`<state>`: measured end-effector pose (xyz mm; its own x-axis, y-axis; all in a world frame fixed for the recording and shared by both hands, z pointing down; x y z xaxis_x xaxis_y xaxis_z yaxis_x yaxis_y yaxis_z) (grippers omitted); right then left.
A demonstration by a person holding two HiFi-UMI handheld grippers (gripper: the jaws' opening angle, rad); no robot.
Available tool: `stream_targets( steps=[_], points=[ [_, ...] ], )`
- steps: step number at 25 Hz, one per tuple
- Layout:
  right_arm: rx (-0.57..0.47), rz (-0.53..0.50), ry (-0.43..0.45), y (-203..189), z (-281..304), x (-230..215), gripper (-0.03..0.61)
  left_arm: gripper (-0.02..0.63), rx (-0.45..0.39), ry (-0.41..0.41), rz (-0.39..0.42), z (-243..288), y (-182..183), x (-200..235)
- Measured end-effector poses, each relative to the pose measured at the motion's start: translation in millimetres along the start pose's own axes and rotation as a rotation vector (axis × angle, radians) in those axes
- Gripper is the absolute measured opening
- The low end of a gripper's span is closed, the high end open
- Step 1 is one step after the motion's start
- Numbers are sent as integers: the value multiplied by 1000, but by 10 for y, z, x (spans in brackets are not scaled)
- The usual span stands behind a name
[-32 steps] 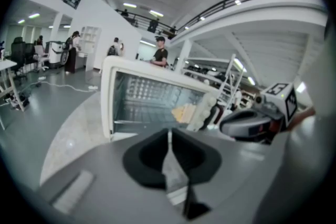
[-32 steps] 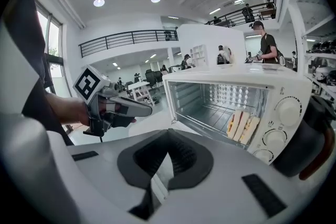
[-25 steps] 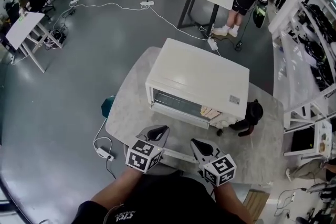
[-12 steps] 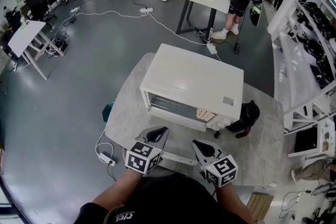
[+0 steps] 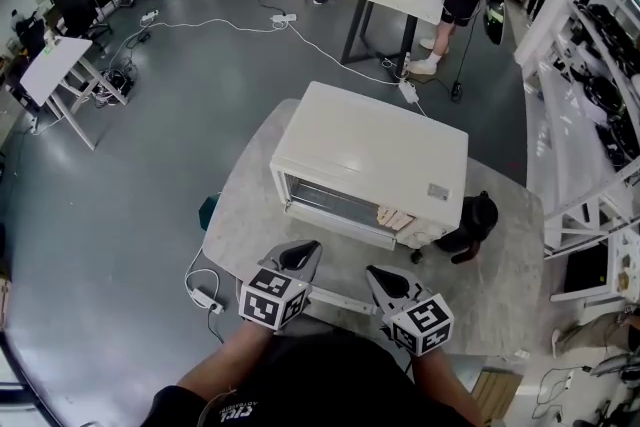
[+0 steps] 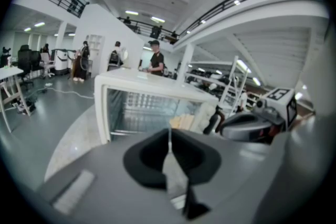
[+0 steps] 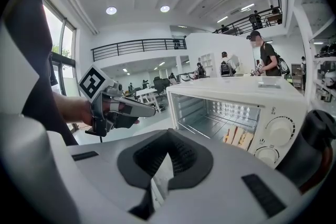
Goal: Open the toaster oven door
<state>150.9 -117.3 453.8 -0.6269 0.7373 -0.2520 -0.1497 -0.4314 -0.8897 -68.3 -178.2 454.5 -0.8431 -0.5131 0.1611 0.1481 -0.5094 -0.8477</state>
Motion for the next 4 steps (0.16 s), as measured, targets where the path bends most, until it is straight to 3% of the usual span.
stream_targets(
  steps=[4],
  points=[
    [-1,1,-1,14,26,7,-8,21,0,-1,-6,-10,-2,28]
  ],
)
Point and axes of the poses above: the fingertips, and each gripper's own axes: z forward along the fingers, x to its left, y out of its top, the point moved 10 cm from there along -z, backward along the fingers, and after that the axes turned 11 degrees about y, right-handed, at the moved point
